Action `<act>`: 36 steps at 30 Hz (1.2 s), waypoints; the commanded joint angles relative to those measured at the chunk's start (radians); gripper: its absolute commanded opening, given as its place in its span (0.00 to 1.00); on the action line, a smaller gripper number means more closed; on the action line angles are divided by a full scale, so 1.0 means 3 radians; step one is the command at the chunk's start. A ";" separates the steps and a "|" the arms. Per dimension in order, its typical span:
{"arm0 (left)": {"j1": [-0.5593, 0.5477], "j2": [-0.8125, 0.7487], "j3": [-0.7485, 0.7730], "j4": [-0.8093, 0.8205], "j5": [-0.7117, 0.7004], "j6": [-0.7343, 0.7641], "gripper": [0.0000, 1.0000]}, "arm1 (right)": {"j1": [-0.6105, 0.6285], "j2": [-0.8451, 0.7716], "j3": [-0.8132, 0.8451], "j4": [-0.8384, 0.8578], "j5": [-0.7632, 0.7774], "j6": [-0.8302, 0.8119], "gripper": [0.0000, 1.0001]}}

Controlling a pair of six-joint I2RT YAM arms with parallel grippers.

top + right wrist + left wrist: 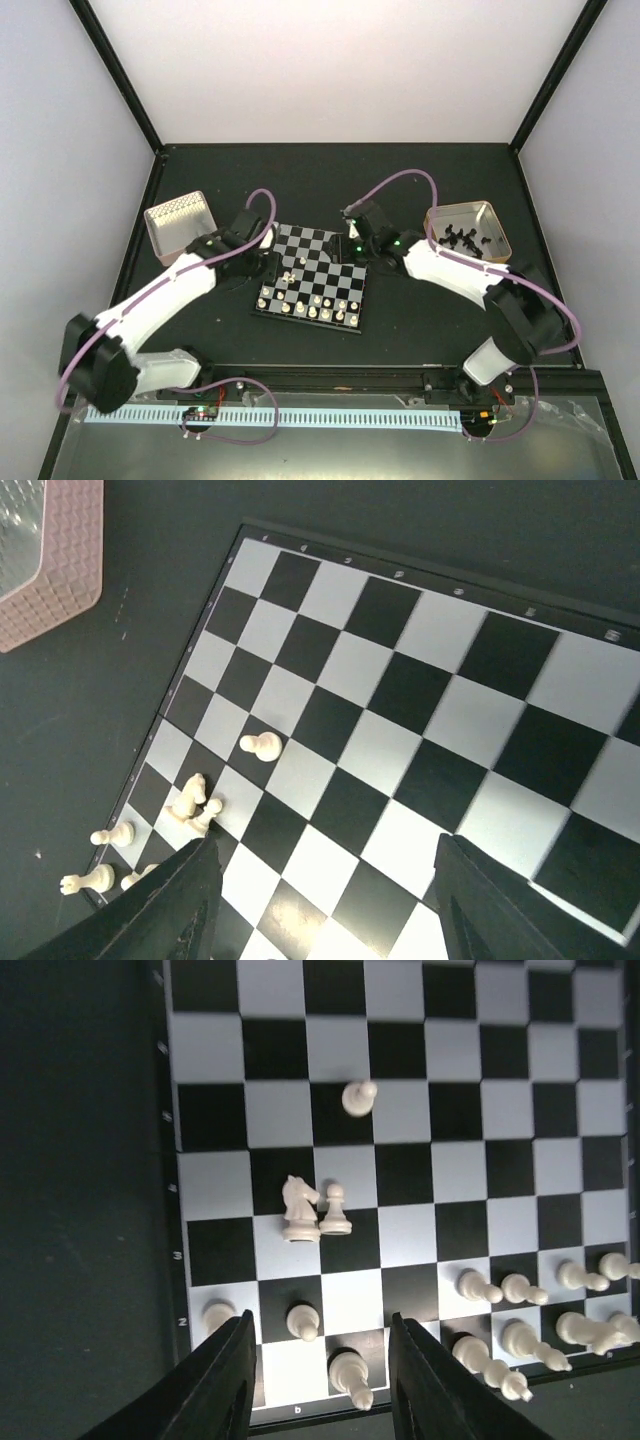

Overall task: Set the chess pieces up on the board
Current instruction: Pick up the chess piece from the chessboard.

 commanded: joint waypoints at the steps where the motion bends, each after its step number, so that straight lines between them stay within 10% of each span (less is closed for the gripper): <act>1: -0.0003 -0.0681 -0.0228 0.0326 -0.0296 -0.0140 0.39 | 0.0168 0.0317 0.0406 -0.0313 0.0060 -0.0445 0.58; 20: -0.0003 -0.3156 -0.0984 0.0472 -0.0800 -0.0094 0.69 | 0.0568 0.1739 0.1929 -0.1241 0.0668 -0.0789 0.43; 36: -0.0003 -0.3192 -0.1046 0.0535 -0.0774 -0.0105 0.70 | 0.0606 0.2001 0.2185 -0.1354 0.0706 -0.0834 0.25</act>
